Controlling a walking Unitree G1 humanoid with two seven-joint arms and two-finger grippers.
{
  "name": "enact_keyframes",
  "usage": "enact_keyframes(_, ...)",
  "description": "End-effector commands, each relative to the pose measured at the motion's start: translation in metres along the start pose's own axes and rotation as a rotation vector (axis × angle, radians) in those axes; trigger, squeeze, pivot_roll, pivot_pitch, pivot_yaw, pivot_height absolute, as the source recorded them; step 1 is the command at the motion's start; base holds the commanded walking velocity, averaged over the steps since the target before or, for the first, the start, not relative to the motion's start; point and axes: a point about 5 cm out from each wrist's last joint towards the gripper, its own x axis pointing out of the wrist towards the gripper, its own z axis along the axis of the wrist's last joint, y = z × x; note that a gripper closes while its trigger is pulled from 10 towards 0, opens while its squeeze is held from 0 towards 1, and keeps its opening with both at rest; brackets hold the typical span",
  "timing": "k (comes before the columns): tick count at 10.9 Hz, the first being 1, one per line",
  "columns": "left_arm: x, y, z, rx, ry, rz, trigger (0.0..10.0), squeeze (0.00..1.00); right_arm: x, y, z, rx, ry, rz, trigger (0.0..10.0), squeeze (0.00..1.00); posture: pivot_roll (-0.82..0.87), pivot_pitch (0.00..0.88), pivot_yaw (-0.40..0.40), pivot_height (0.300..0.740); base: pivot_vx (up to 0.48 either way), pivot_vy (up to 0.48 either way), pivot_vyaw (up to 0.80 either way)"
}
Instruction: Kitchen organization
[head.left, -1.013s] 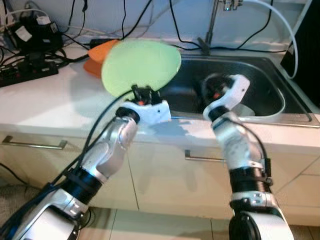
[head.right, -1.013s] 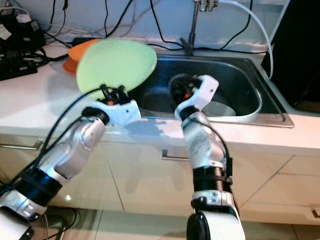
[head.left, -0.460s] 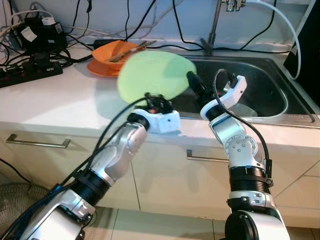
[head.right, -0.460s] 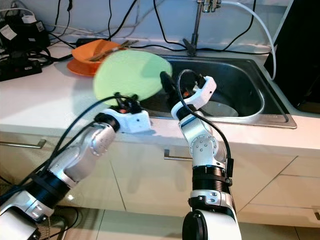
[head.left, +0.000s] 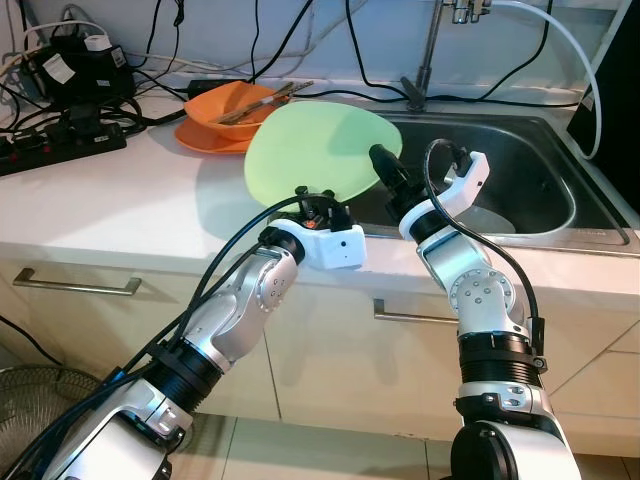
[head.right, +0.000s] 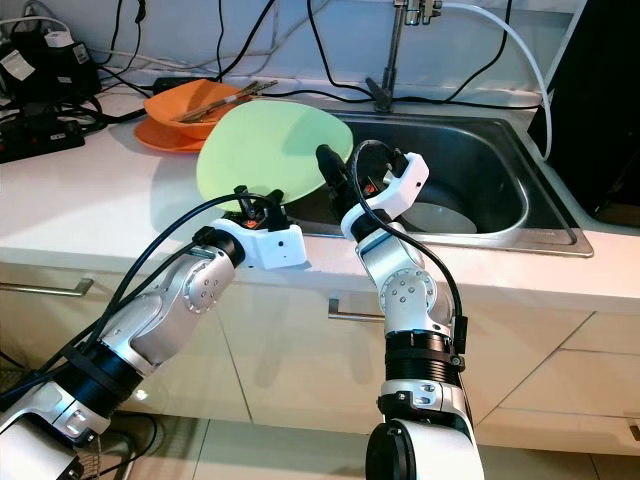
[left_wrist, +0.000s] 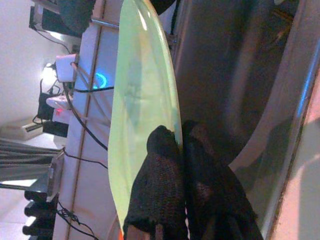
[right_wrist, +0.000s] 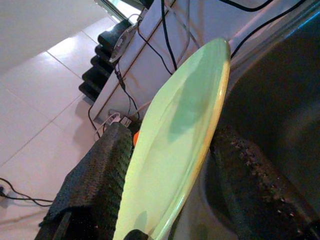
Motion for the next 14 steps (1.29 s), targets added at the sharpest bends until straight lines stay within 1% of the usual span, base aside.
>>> enact_keyframes(1, 0.0025, 0.0116, 0.0132, 0.023, -0.067, 0.032, 10.0, 0.00, 0.0026, 0.0039, -0.0008, -0.021, 0.008, 0.007, 10.0, 0.00, 0.14, 0.000, 0.044, 0.740, 0.000, 0.000, 0.00)
enact_keyframes(5, 0.0012, 0.0112, 0.0145, 0.022, -0.078, 0.027, 10.0, 0.00, 0.0047, -0.0012, -0.0017, -0.020, 0.007, -0.031, 10.0, 0.00, 0.15, 0.000, 0.040, 0.740, 0.000, 0.000, 0.00)
enact_keyframes(6, 0.0010, 0.0109, 0.0147, 0.022, -0.079, 0.026, 10.0, 0.00, 0.0046, -0.0013, -0.0018, -0.020, 0.006, -0.030, 0.0, 0.00, 0.15, 0.000, 0.040, 0.740, 0.000, 0.000, 0.00)
enact_keyframes(14, 0.0008, 0.0163, 0.0203, 0.038, -0.124, 0.062, 10.0, 0.00, 0.0067, -0.0026, -0.0054, -0.007, 0.016, -0.035, 0.0, 0.00, 0.16, 0.001, 0.040, 0.740, 0.000, 0.000, 0.00)
